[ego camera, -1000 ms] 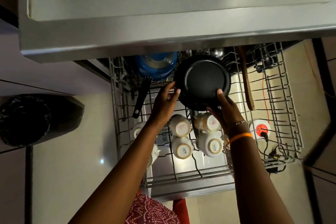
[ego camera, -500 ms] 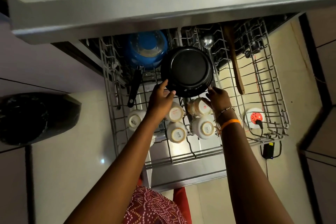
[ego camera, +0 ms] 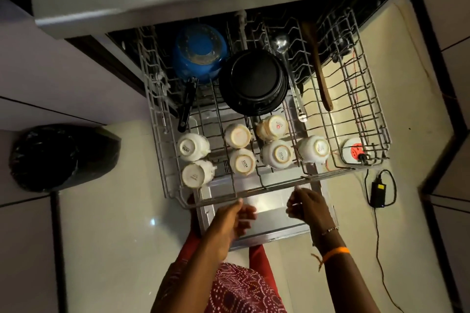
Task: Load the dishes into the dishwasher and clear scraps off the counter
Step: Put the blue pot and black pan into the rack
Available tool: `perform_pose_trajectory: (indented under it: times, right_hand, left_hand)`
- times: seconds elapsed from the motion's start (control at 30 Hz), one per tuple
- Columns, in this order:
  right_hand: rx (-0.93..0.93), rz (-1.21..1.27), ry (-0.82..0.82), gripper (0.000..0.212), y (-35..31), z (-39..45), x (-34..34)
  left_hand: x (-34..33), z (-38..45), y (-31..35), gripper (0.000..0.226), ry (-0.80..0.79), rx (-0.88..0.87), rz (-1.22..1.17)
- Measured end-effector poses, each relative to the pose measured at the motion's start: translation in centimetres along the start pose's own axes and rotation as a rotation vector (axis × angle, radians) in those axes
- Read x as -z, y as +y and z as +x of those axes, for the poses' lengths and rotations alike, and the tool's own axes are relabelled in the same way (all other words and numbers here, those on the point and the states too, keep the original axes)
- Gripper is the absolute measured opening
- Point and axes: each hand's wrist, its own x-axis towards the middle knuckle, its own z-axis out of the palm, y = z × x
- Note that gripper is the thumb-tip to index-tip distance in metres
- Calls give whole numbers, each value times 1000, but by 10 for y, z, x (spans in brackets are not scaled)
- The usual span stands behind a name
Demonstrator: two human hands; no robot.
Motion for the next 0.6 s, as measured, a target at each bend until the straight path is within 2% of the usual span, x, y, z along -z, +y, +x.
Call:
perform_pose_trajectory:
  times: [0.07, 0.13, 0.2, 0.33, 0.6]
  right_hand:
    - [-55, 24, -37, 32, 7, 1, 1]
    - [-27, 96, -46, 25, 6, 3, -1]
    - [33, 157, -20, 22, 3, 6, -6]
    - [64, 242, 24, 23, 1, 14, -13]
    - [118, 310, -13, 23, -4, 24, -17]
  left_hand:
    - [2, 5, -14, 28, 100, 14, -91]
    - [6, 10, -20, 21, 238, -105, -147]
    - [7, 13, -20, 23, 328, -207, -148]
    - [-4, 13, -13, 29, 394, -246, -163]
    - [-1, 24, -6, 28, 416, -339, -168]
